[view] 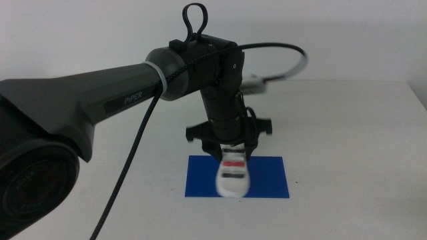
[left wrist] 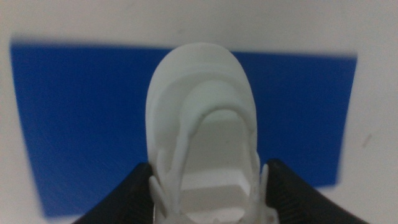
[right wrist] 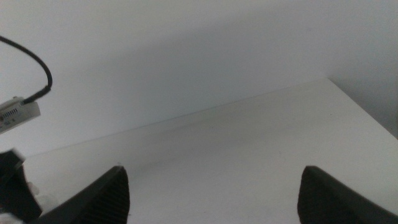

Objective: Use one arm to grab the shoe from the table and place it on the mat.

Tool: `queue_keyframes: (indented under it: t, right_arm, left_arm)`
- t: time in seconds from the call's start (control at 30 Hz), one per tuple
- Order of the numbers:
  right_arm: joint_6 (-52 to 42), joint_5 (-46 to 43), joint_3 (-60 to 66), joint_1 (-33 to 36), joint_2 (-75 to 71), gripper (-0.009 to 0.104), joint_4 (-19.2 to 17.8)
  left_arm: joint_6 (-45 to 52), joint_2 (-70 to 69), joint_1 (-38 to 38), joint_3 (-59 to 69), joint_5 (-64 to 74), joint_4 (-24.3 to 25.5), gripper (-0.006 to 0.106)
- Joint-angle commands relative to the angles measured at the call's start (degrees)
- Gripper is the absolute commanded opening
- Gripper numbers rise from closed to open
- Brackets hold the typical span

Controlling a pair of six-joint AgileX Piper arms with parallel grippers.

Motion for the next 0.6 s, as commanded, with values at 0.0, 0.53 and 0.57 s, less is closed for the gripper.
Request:
queue_keyframes:
  t: [0.0, 0.53, 0.57]
  right_arm:
    - [-0.2, -0.4, 0.1, 0.1, -0.3, 0.079, -0.3]
    - [-0.2, -0.4, 0.1, 0.1, -0.3, 0.079, -0.3]
    - [-0.2, -0.4, 0.1, 0.1, -0.3, 0.079, -0.3]
  left_arm:
    - [18.5, -0.4, -0.1, -0.6, 1.4, -0.5, 0.001]
    - [89.5, 0.4, -0.1, -0.6, 0.9, -3.6, 0.001]
    - [89.5, 0.7, -0.1, -0.6, 0.9, -3.6, 0.001]
